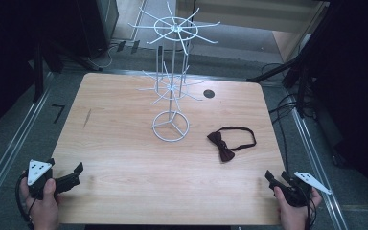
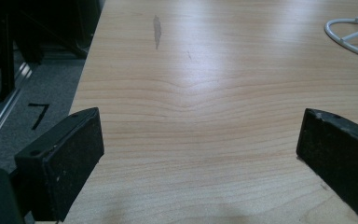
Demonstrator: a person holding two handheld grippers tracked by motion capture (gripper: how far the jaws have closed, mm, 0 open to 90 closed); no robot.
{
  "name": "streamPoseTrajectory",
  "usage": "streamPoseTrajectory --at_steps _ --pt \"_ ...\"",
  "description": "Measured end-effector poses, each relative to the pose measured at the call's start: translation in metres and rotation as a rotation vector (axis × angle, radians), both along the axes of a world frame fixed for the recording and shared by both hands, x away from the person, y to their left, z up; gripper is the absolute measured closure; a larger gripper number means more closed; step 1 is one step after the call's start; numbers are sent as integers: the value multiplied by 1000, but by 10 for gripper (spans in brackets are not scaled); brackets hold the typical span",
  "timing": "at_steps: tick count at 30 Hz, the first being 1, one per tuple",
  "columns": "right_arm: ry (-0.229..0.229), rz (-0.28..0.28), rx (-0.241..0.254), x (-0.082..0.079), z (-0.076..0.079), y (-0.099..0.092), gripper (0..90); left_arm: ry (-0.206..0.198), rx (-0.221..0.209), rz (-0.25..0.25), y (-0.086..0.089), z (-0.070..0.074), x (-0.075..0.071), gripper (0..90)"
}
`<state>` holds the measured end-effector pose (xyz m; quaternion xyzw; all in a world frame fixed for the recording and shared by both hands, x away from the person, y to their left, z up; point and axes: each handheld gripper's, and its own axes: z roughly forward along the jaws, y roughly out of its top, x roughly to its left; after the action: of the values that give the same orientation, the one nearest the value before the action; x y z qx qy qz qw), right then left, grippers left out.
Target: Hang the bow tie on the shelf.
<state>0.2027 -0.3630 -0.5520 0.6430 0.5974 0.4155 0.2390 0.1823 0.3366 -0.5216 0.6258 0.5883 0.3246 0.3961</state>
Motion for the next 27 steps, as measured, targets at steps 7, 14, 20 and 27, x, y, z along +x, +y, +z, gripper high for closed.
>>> streamPoseTrajectory --at_steps 7,14,20,27 --pt "21 32 -43 11 14 13 290 14 6 -5 -1 0 1 13" --pt "35 41 -52 28 28 22 319 14 16 -7 -2 0 1 13" --pt "88 56 -48 54 33 32 357 13 15 -13 -2 0 1 13" --pt "130 26 -53 87 34 39 443 8 13 -14 -2 0 1 13"
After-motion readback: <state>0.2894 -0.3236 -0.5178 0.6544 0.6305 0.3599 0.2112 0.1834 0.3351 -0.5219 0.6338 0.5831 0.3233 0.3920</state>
